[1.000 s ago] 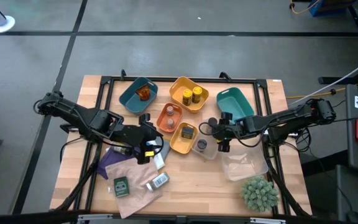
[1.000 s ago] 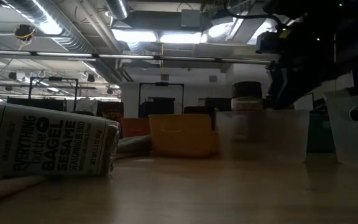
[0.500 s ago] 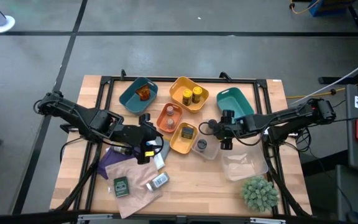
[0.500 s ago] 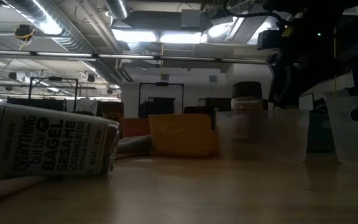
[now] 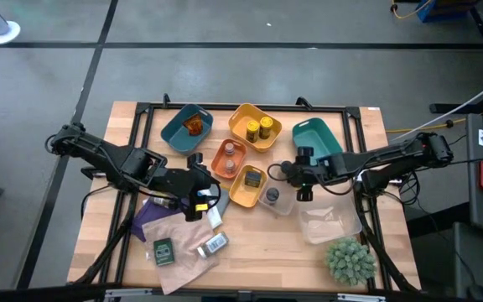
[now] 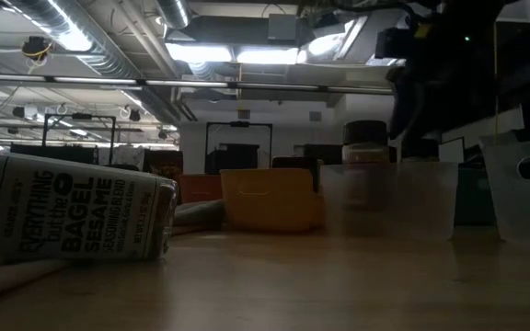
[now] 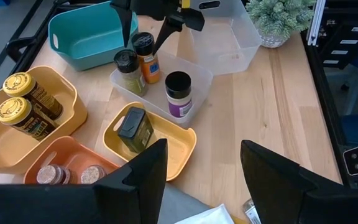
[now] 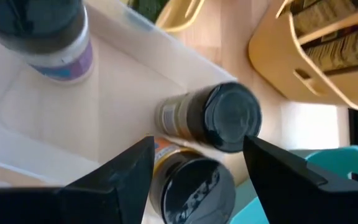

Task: Sort spices by type
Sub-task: Put the black seasoning bottle into the left white bin

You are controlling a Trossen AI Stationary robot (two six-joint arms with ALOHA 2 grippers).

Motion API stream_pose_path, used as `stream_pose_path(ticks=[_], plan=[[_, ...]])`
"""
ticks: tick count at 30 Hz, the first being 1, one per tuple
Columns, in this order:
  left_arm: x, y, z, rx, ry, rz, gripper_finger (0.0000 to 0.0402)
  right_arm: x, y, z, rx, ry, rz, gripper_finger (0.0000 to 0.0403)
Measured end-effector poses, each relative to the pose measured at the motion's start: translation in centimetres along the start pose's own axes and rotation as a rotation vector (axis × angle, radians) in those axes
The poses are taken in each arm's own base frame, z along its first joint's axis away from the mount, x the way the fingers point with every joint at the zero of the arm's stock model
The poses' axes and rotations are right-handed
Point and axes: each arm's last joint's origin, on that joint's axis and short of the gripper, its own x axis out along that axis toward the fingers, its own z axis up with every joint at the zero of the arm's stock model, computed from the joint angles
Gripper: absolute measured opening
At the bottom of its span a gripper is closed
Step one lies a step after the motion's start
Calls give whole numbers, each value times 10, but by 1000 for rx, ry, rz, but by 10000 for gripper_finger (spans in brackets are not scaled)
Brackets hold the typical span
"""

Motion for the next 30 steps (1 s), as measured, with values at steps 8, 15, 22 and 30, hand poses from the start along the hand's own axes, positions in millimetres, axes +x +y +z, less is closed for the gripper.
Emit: stream_pose_path(ticks=[8, 15, 22, 30], plan=[[-4, 6, -14, -47, 137, 49, 186, -11, -4, 8, -12, -6, 1, 246], [-8, 14, -34, -75, 339, 146, 186, -27, -11, 20, 1, -40, 1, 246], [-11, 18, -43, -50, 438, 195, 186, -42, -17, 33, 28, -107, 1, 246], [-13, 25, -48, -105, 529, 206, 186, -44, -16, 35, 28, -118, 43, 246]])
